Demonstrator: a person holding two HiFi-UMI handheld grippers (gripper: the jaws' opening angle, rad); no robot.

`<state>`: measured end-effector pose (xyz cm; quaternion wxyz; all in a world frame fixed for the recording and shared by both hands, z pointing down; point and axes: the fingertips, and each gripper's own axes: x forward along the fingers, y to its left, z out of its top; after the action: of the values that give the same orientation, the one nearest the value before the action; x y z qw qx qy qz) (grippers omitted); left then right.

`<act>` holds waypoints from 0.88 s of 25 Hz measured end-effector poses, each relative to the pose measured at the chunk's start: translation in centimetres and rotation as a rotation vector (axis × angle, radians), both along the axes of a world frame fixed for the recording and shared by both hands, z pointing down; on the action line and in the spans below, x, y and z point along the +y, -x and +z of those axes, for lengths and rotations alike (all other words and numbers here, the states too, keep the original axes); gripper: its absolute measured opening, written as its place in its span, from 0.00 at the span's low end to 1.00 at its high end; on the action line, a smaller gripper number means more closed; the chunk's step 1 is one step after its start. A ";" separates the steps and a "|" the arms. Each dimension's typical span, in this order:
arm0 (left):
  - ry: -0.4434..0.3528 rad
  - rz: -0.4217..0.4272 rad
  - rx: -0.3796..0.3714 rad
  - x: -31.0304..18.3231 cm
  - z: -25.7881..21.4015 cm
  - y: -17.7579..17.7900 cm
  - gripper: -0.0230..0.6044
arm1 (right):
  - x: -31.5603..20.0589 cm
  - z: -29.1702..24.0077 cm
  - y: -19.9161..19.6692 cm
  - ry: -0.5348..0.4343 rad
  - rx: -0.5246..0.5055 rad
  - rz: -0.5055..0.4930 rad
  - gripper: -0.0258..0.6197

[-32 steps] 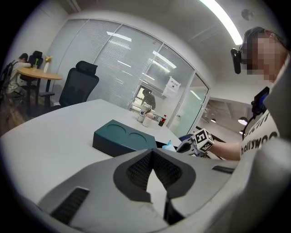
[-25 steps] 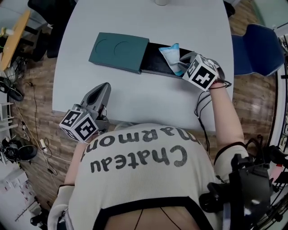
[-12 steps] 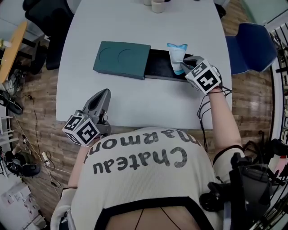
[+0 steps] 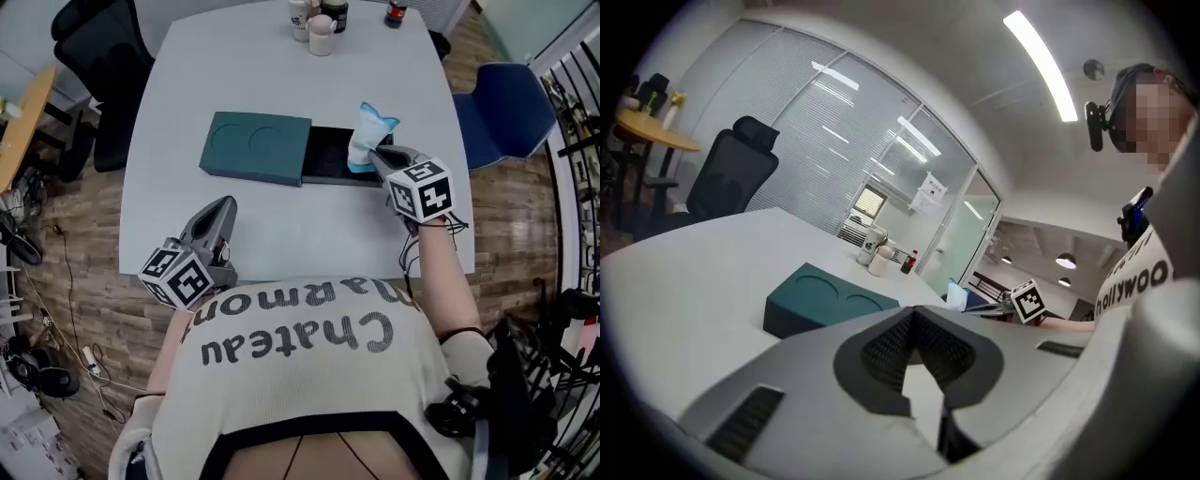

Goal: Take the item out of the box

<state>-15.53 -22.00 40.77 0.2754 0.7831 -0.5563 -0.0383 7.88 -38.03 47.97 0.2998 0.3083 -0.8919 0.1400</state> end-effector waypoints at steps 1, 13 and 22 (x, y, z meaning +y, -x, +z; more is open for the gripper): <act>-0.007 0.008 0.003 -0.1 0.0 0.0 0.04 | 0.3 -0.2 0.0 0.021 -0.043 0.030 0.07; -0.026 0.088 0.018 1.7 0.0 0.8 0.04 | 6.0 -1.4 -0.2 0.140 -0.302 0.172 0.07; -0.003 0.131 0.024 5.2 0.3 3.5 0.04 | 11.0 -1.2 0.9 0.167 -0.339 0.252 0.07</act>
<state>-19.02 -16.82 41.07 0.2829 0.8177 -0.5004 -0.0303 7.01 -27.04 46.74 0.1503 0.3637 -0.8692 0.2996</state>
